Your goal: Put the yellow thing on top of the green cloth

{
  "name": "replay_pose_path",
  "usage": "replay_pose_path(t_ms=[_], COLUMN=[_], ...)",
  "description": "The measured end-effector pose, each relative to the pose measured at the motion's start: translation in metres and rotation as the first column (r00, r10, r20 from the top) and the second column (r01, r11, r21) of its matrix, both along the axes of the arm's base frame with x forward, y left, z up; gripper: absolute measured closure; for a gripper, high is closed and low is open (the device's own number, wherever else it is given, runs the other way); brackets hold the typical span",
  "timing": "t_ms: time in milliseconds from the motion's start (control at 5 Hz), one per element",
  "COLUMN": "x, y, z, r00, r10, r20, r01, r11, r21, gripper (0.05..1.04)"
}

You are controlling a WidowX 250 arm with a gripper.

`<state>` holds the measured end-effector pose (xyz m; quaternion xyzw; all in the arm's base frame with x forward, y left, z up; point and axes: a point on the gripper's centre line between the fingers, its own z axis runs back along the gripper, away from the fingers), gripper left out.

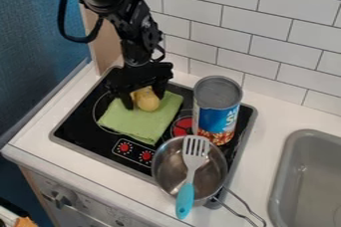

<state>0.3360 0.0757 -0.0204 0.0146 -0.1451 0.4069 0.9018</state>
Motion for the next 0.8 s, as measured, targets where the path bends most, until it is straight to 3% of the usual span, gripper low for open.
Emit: replay_pose_path(t_ms=[400,600,800], x=[-0.004,-0.004,-0.003], y=[0.001,0.002,-0.001], z=[0.001,0.013,0.033], r00=[1.0,1.0,1.0], r10=[0.003,0.0,-0.004], r20=[-0.022,-0.016,-0.015], r01=[-0.003,0.0,0.004], r11=[1.0,1.0,1.0], r21=[0.002,0.018,0.003], gripper=[0.083,0.083,0.083])
